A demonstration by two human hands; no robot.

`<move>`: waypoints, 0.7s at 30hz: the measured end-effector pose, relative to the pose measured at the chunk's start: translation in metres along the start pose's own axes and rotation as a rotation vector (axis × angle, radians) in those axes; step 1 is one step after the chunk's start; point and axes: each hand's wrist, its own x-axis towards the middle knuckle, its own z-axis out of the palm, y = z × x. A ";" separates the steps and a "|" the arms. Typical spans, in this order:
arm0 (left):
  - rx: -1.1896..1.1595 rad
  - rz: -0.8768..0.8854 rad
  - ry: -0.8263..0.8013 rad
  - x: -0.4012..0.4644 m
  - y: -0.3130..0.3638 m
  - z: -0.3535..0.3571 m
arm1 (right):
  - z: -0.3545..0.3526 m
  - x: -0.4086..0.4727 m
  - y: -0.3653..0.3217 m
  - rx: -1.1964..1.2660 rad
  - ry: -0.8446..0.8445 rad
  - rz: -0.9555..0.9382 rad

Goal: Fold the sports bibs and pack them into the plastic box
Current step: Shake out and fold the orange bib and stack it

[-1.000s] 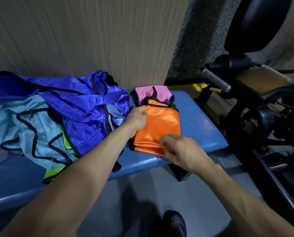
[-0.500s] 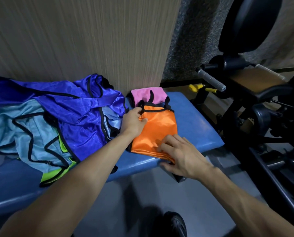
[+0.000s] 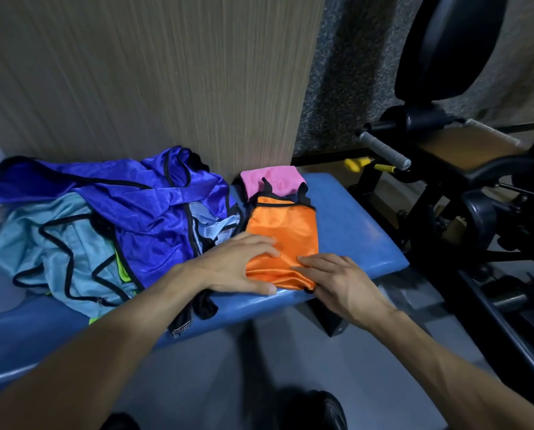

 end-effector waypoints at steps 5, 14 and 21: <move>0.029 -0.089 0.135 -0.002 0.014 0.013 | -0.011 0.018 -0.005 0.374 0.150 0.194; -0.085 -0.198 0.577 -0.005 0.044 -0.004 | -0.055 0.048 -0.021 0.644 0.466 0.391; -0.434 -0.034 0.800 0.023 0.083 -0.091 | -0.116 0.068 -0.007 0.961 0.858 0.376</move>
